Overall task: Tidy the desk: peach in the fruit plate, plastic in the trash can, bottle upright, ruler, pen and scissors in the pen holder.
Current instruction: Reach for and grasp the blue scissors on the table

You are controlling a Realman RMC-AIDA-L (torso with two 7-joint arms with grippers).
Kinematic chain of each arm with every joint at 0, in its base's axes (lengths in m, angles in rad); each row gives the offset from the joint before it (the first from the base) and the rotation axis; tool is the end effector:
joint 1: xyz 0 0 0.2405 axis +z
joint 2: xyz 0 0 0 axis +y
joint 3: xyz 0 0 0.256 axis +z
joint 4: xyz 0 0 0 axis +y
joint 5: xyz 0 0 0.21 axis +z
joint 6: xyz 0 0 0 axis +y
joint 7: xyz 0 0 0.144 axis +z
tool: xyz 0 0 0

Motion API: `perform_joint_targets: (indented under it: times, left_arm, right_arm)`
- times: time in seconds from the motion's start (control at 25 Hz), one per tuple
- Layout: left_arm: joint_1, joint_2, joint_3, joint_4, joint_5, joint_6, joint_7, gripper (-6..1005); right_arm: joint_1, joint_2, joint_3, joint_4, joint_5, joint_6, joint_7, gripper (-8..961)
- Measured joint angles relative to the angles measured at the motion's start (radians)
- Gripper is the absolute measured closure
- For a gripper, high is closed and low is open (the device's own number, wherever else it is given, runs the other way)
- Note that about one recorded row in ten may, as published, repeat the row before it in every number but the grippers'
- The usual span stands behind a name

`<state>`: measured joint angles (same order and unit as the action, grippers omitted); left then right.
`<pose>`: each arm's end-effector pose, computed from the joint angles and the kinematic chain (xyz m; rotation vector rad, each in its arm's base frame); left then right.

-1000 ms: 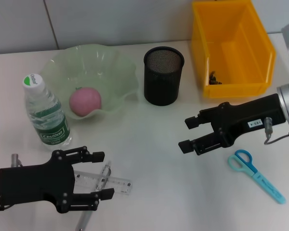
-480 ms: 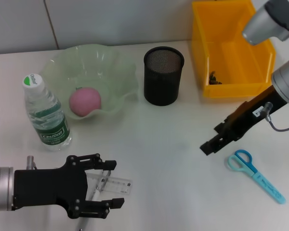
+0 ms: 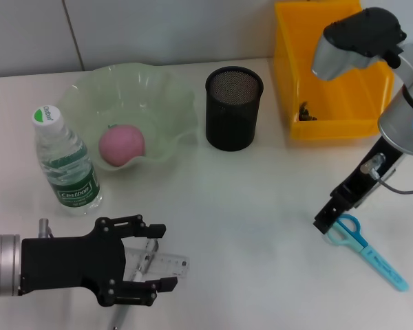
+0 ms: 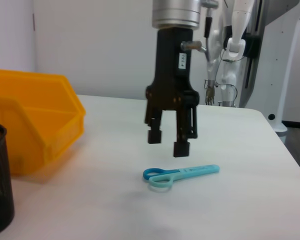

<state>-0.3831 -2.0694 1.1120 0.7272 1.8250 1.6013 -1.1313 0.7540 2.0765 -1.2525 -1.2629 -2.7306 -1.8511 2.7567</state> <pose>-0.2596 0.2771 -0.0339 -2.9922 -0.1798 -0.6331 0.1761 0.3503 0.0209 -2.4497 1.2973 -0.7481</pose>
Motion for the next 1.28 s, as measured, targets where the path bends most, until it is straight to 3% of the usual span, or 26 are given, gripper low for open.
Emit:
perform_joint_targets:
  times: [0.56,1.28]
  left_arm:
    - [0.0,0.0,-0.005,0.003,-0.001,-0.002,-0.007,180]
    - [0.0,0.0,-0.008,0.0,-0.004,-0.014,-0.002,180]
  right_arm:
    - [-0.037,0.006,-0.047,-0.011,-0.086,-0.049,0.081,124]
    - [-0.144,0.011,-0.104,-0.033,-0.08,0.055,-0.017,124]
